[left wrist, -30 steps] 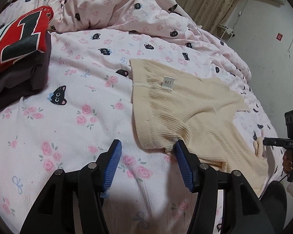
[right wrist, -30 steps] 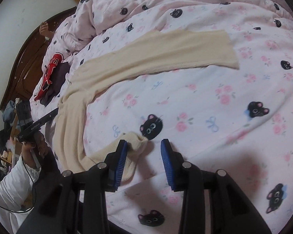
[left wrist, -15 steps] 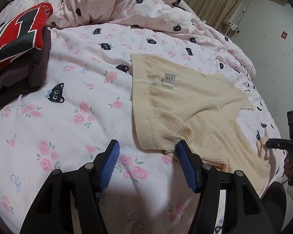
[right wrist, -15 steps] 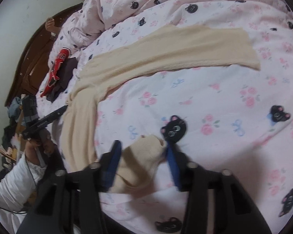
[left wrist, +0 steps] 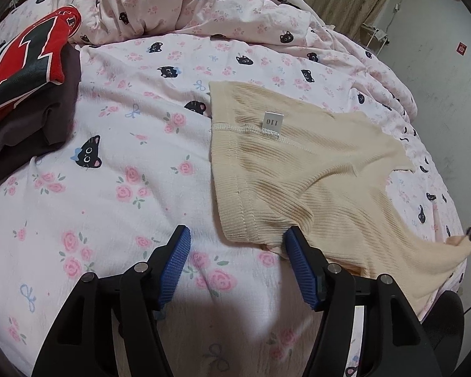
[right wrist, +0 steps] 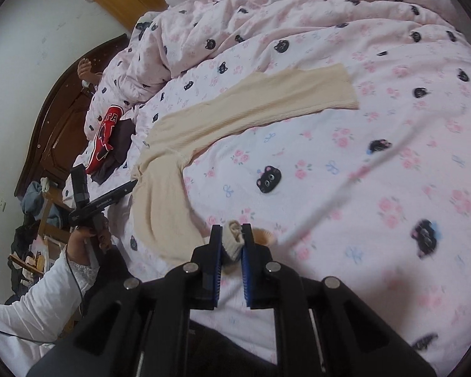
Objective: Fold clothes
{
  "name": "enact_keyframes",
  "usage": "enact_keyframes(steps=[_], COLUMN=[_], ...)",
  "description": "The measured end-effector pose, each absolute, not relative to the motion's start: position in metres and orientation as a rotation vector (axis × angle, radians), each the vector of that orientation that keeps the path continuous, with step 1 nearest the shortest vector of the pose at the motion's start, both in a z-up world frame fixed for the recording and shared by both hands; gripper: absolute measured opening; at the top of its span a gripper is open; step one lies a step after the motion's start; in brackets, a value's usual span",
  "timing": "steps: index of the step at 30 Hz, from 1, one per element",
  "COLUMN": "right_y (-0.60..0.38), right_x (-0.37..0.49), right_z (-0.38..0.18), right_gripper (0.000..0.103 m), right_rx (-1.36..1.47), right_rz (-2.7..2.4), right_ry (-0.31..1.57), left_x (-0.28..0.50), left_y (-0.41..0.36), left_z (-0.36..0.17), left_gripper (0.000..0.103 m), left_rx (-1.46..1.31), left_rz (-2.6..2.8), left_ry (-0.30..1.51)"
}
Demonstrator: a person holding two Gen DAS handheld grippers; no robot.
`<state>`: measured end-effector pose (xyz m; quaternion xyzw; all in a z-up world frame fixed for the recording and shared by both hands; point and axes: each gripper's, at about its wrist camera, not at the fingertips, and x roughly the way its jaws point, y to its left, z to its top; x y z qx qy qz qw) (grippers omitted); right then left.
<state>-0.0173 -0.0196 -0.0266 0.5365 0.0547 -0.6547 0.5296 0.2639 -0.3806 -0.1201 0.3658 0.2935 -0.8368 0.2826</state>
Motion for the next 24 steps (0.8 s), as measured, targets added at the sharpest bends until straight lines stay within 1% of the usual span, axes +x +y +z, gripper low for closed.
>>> enact_keyframes(steps=[4,11,20,24], right_y=[0.002,0.021,0.017,0.012], right_x=[-0.008,-0.003,-0.039,-0.060], right_z=[-0.012,-0.007,-0.015,-0.013], right_gripper=[0.012,0.012,0.012,0.012], right_rx=[1.313,1.365,1.428,1.421], right_rz=[-1.567,-1.585,-1.717,-1.801], right_ry=[0.150,0.134,0.023,-0.034], left_x=[0.265,0.265,0.271,0.277], left_y=[-0.382,-0.381,-0.381,-0.376], left_z=[-0.120,-0.120,-0.118,-0.115], left_gripper=[0.057,0.057,0.057,0.057], left_rx=[0.970,0.960,0.959,0.969], left_rz=[-2.234,-2.228,-2.261,-2.296], left_ry=[0.809,0.807,0.813,0.773])
